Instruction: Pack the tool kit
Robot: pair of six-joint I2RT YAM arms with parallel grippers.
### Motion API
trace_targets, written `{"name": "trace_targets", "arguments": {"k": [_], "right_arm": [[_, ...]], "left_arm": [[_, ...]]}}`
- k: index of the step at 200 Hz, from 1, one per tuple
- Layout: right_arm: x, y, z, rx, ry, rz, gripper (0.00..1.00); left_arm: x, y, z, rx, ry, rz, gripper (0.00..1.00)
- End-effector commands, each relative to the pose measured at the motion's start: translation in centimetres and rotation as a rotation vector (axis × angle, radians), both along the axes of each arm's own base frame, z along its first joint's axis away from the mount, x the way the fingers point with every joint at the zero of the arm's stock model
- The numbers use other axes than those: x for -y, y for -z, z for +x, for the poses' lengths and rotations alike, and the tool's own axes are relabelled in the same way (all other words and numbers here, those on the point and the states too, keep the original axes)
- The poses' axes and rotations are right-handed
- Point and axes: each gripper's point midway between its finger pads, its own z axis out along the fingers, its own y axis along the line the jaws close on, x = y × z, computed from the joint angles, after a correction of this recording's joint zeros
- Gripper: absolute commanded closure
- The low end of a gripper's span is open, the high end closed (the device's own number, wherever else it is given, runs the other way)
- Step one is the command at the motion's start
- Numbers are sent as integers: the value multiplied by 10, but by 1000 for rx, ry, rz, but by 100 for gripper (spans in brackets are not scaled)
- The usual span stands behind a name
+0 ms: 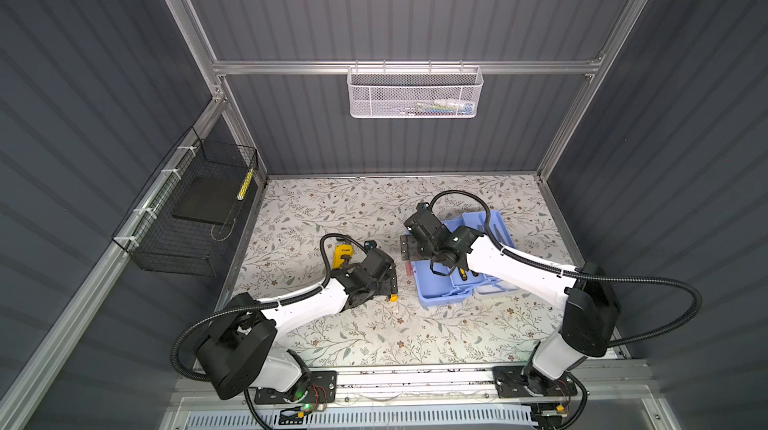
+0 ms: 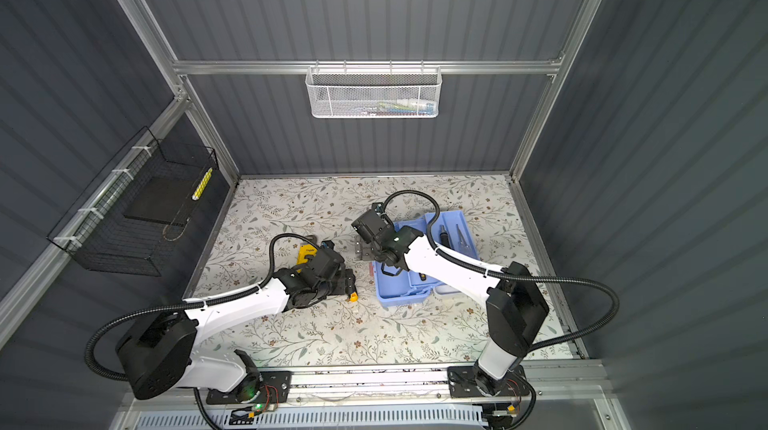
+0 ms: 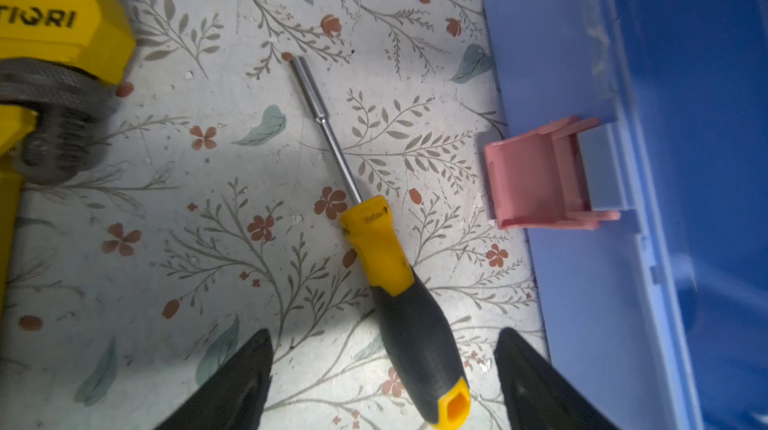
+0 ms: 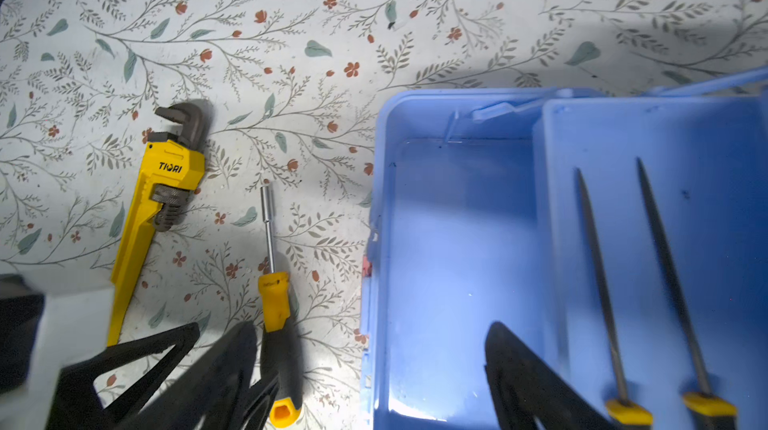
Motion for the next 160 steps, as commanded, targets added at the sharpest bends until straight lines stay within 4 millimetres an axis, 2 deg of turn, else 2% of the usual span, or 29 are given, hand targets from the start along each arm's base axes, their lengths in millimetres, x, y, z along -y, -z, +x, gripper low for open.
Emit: {"name": "trace_targets", "arguments": {"k": [1, 33, 68, 115, 160], "right_arm": [[22, -2, 3, 35, 50, -48, 12], [35, 0, 0, 35, 71, -58, 12], [39, 2, -3, 30, 76, -64, 11], [40, 4, -2, 25, 77, -68, 11], [43, 3, -2, 28, 81, -69, 11]], "left_arm": [[4, 7, -3, -27, 43, 41, 18], [8, 16, -1, -48, 62, 67, 23], [14, 22, 3, -52, 89, 87, 27], [4, 32, -2, -72, 121, 159, 32], [6, 35, -5, -83, 168, 175, 35]]}}
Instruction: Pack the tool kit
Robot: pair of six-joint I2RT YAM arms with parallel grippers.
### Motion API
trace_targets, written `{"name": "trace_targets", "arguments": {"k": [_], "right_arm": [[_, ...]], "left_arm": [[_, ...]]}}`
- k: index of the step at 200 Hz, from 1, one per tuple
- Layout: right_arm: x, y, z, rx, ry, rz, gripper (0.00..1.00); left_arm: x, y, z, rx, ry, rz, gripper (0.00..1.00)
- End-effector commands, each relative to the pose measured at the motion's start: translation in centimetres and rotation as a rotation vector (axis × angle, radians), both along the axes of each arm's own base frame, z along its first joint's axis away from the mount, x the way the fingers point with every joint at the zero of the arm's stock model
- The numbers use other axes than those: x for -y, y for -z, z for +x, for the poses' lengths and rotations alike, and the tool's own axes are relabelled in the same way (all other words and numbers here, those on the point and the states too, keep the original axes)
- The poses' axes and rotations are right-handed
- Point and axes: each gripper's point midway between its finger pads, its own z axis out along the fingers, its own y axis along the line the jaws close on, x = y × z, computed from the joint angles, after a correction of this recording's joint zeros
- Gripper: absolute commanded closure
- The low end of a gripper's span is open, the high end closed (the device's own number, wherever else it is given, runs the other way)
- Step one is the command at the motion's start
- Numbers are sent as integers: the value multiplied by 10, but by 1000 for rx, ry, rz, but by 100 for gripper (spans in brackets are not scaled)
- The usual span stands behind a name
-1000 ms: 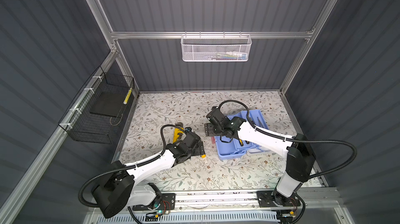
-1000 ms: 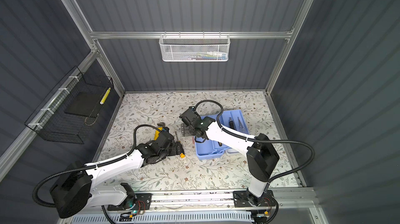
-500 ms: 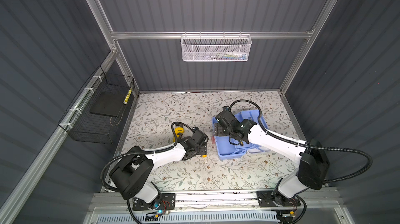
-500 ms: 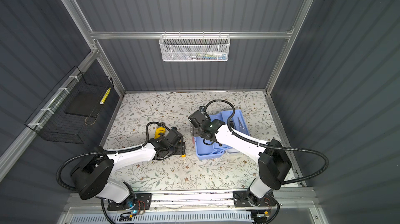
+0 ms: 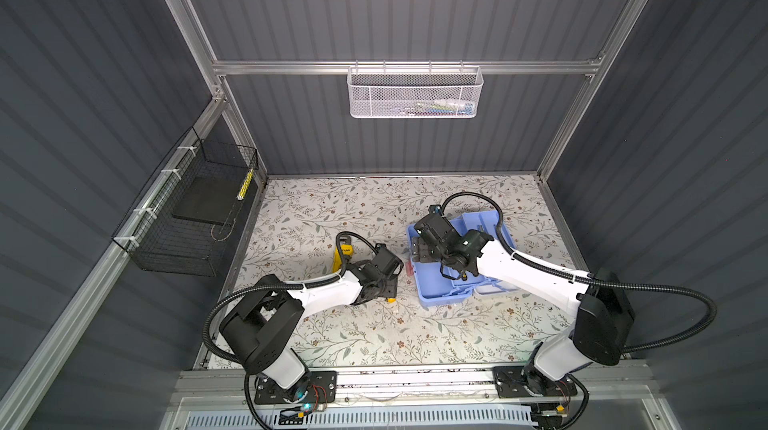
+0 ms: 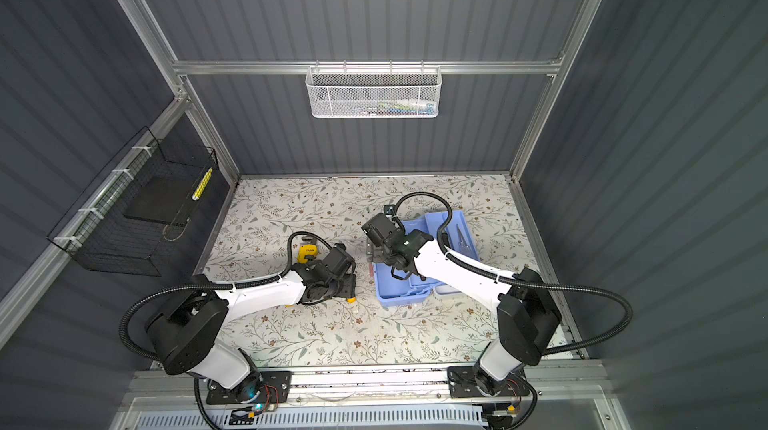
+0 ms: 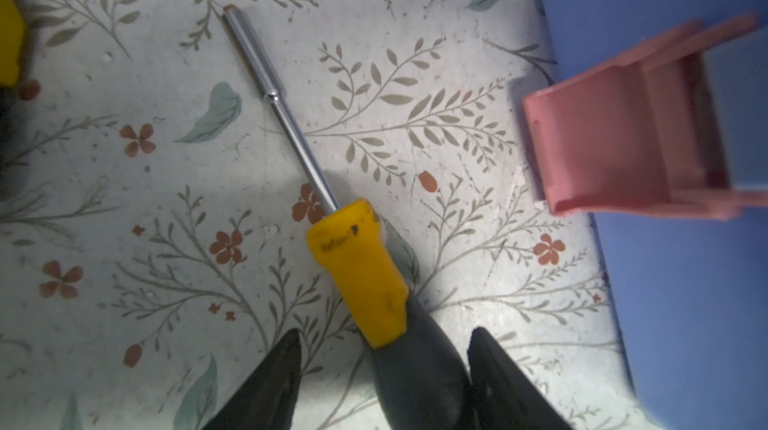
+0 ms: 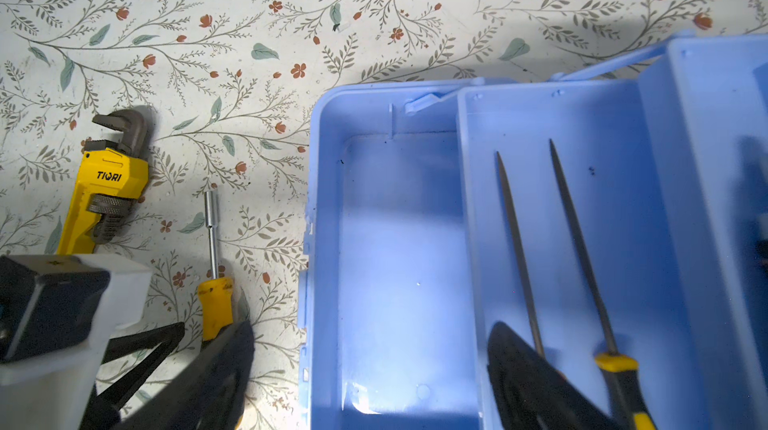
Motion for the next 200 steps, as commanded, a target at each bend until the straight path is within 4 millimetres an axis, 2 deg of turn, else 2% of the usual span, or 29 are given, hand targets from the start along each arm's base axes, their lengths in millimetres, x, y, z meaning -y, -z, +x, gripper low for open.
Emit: {"name": "trace_targets", "arguments": {"k": [1, 41, 99, 129, 168, 200], "right_arm": [[11, -2, -1, 9, 21, -23, 11], [15, -2, -2, 12, 30, -21, 11], [20, -1, -2, 9, 35, -28, 11], [21, 1, -3, 4, 36, -31, 11], [22, 3, -3, -1, 35, -37, 11], [22, 2, -3, 2, 34, -38, 11]], "left_arm": [[0, 5, -6, -28, 55, 39, 35], [0, 5, -9, -32, 101, 59, 45], [-7, -6, -12, 7, 167, 89, 59], [-10, -13, -13, 30, 240, 126, 71], [-18, -23, -13, 55, 316, 145, 74], [-25, -27, -10, 43, 298, 120, 73]]}}
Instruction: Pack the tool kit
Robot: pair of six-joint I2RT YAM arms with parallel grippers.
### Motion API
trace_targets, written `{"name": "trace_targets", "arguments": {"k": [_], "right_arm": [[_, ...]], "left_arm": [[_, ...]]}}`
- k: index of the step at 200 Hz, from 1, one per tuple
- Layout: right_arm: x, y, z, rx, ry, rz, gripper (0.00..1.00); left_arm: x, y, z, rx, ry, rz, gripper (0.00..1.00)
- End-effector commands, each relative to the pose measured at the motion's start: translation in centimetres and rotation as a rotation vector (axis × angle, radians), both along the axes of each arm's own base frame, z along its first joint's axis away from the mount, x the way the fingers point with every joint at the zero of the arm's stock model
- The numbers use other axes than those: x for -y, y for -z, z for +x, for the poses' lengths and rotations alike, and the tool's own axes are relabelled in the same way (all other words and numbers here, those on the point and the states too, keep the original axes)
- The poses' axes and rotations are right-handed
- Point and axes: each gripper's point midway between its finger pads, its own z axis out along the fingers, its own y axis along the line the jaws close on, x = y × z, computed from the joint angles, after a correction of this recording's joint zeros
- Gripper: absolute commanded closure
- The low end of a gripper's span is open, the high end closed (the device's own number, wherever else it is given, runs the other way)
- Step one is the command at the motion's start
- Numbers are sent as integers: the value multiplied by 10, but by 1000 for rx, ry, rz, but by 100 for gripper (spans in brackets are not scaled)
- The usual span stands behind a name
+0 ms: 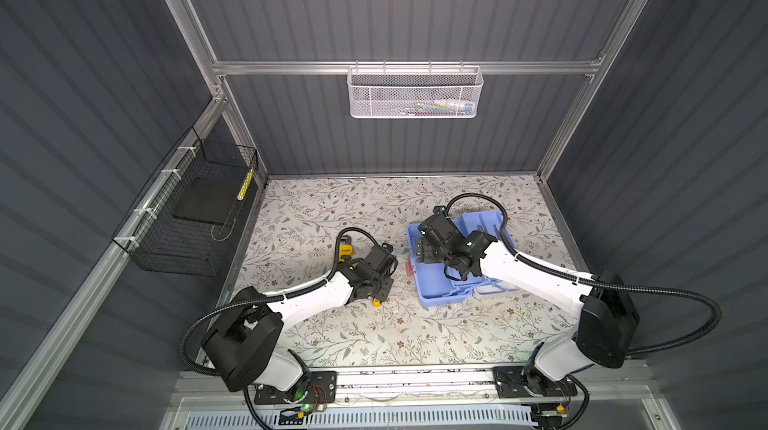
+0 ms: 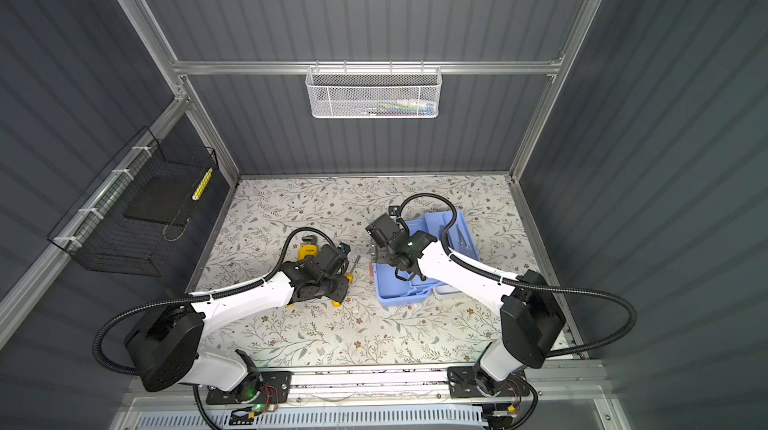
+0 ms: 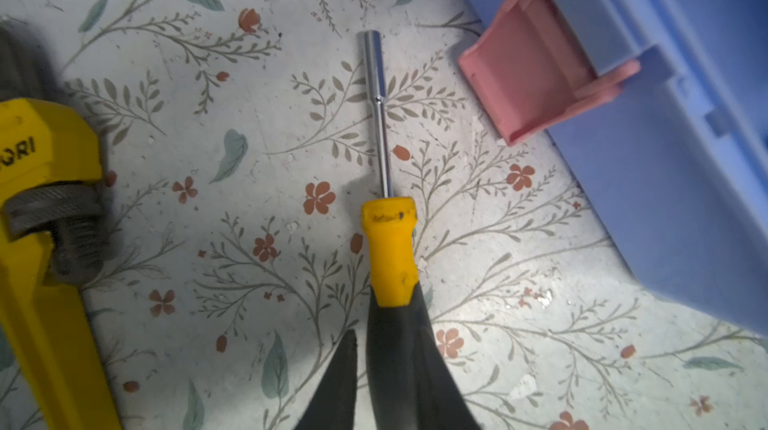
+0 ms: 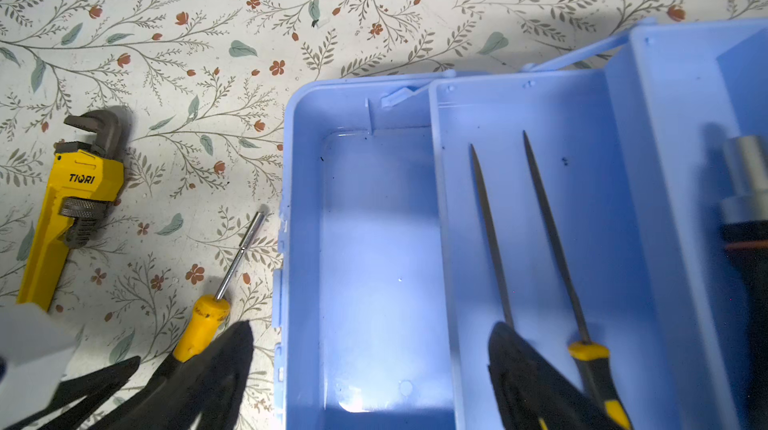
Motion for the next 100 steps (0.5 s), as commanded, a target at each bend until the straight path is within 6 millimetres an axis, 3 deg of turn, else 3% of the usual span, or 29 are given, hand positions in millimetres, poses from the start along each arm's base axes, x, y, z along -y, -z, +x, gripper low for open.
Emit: {"name": "trace_targets", "arguments": {"k": [1, 12, 29, 55, 84, 100], "right_arm": [[9, -2, -3, 4, 10, -22, 11], [6, -1, -4, -2, -18, -20, 11], [-16, -5, -10, -6, -183, -8, 14], [-40, -3, -21, 80, -490, -165, 13], [-55, 13, -34, 115, -799, -295, 13], [-72, 13, -36, 180, -935, -297, 13]], "left_arm": [[-10, 0, -5, -22, 31, 20, 73], [-10, -3, -4, -28, 14, 7, 72], [-15, -7, -3, -33, -45, -30, 65], [-28, -10, -1, -63, -164, -154, 37], [-47, -7, 0, -82, -279, -198, 25], [-59, -4, 1, -95, -341, -198, 19]]}}
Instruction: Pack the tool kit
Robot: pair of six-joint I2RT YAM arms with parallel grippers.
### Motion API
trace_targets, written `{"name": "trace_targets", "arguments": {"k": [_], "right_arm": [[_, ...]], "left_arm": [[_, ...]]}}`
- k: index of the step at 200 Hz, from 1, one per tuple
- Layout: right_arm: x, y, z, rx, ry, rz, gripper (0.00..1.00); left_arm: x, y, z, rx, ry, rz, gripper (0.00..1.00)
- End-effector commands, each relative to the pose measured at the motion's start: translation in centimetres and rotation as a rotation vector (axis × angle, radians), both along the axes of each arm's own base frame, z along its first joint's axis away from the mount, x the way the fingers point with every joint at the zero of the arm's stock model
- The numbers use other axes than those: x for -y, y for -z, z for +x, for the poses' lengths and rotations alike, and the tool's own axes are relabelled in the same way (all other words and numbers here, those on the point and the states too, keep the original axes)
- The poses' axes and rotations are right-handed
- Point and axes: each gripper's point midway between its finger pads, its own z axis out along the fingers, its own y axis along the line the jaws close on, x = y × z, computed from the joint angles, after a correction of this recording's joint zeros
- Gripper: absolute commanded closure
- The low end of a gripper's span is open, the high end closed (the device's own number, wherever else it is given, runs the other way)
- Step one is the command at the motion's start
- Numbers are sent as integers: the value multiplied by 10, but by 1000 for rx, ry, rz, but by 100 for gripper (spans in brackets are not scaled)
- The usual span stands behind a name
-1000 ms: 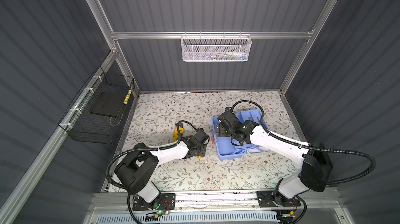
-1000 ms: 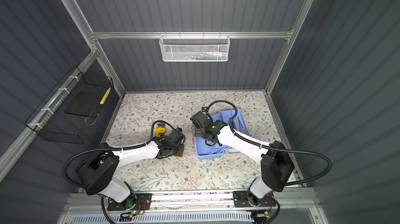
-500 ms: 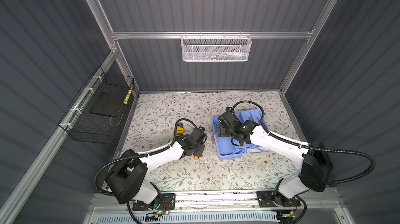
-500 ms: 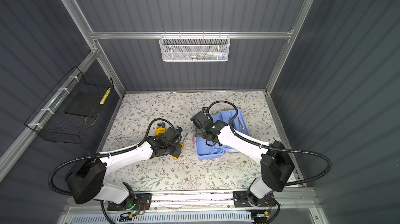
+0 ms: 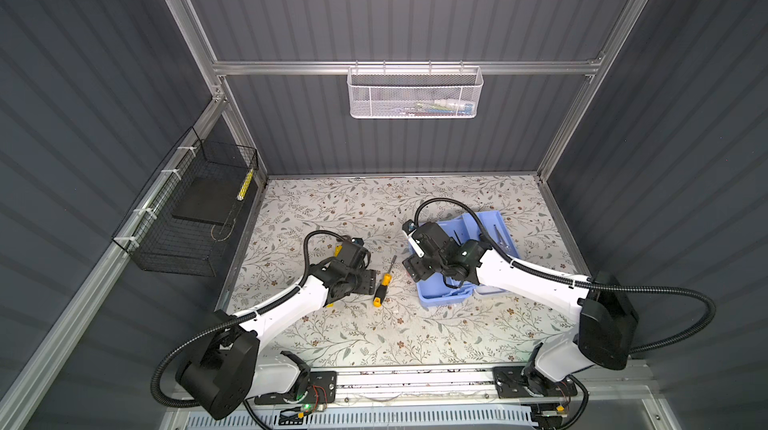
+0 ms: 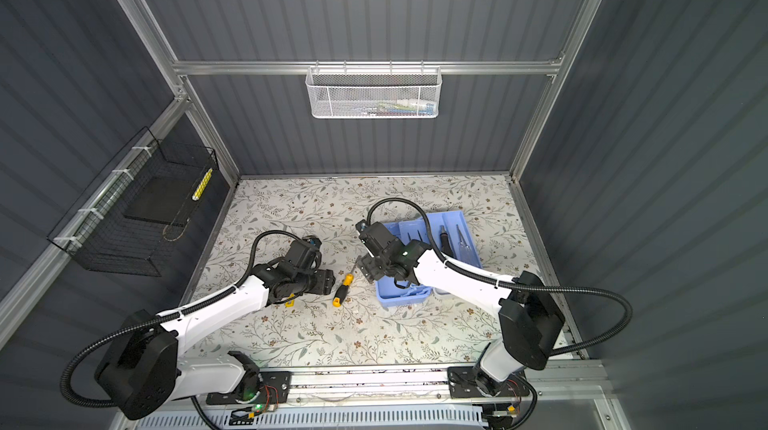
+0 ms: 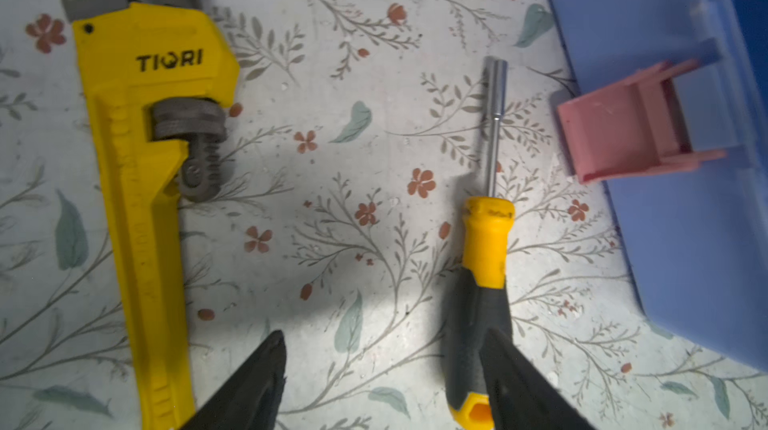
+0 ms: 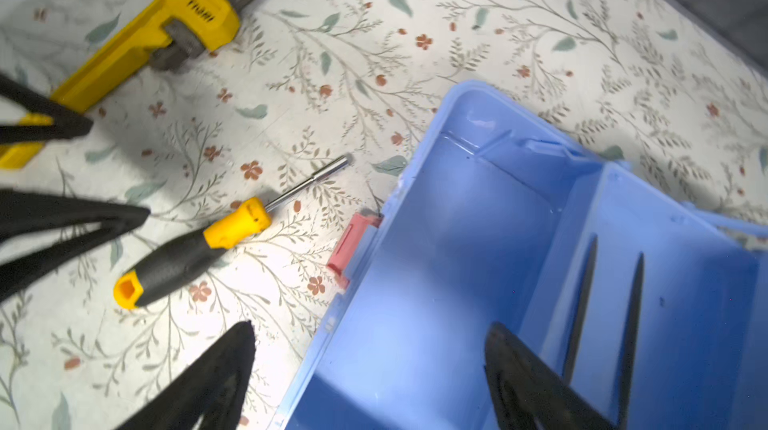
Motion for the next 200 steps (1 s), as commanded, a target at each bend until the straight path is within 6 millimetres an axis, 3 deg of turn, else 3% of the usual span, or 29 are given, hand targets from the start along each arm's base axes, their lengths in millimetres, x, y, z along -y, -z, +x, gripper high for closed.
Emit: {"name": "trace_targets", "arguments": {"k": [1, 30, 58, 86, 115, 175, 200], "right_arm": [[-24, 0, -8, 95, -330, -63, 13], [-52, 5, -14, 81, -528, -68, 14], [-80, 15, -25, 57, -687, -74, 19], [-95, 32, -33, 58, -823, -116, 21], [-95, 55, -43, 13, -918, -211, 23], [-94, 91, -57, -29, -1034, -317, 26], [-102, 100, -51, 3, -1056, -363, 24]], "left_arm": [[-10, 5, -5, -51, -89, -44, 19], [-38, 10, 0, -90, -238, -77, 1], [-57, 2, 6, -55, -323, -111, 0], [-75, -7, 10, -32, -378, -121, 0], [-90, -6, 12, -44, -419, -143, 0], [-91, -4, 10, -59, -408, -168, 0], [-89, -2, 11, -70, -405, -180, 0]]}}
